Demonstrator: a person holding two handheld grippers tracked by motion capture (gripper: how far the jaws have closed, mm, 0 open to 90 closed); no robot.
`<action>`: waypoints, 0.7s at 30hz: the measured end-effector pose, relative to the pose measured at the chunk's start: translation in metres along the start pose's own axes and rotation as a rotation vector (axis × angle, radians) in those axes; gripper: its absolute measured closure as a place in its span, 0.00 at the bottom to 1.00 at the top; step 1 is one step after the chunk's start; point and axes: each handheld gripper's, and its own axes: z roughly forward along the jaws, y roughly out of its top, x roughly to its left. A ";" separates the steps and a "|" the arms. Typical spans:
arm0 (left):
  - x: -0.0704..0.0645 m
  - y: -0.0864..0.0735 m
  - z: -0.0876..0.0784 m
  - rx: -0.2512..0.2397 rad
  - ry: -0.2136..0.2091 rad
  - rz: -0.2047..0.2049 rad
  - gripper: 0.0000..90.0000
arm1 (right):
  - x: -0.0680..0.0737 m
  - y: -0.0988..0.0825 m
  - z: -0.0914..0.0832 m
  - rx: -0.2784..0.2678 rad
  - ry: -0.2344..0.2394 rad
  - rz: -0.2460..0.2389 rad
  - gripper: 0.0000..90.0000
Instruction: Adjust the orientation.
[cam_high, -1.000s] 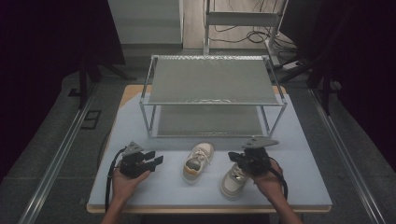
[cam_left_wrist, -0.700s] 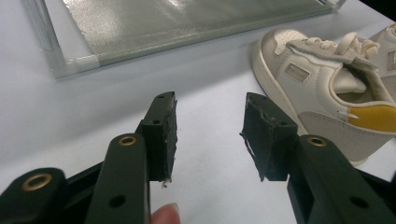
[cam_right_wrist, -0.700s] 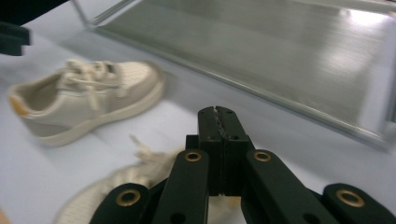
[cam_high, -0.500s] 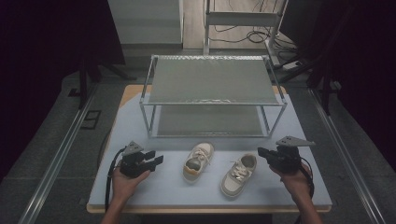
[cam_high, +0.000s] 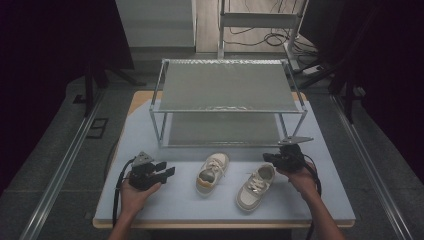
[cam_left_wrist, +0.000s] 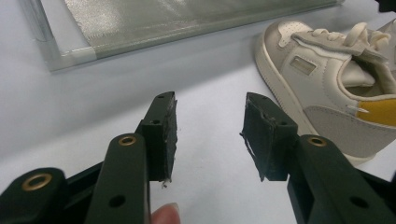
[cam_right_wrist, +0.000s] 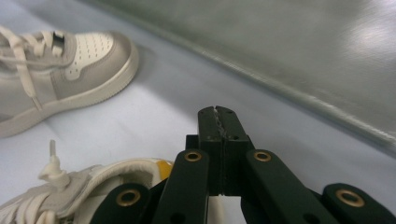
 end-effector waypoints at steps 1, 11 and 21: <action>0.000 0.000 0.000 0.000 0.000 0.000 0.61 | 0.000 0.000 0.000 0.000 0.000 0.000 0.99; 0.000 0.000 0.000 -0.002 -0.004 0.001 0.61 | -0.002 -0.011 -0.003 0.020 0.026 0.020 0.99; 0.000 0.000 -0.001 -0.004 -0.002 -0.003 0.61 | -0.006 -0.025 -0.022 0.030 0.011 0.035 1.00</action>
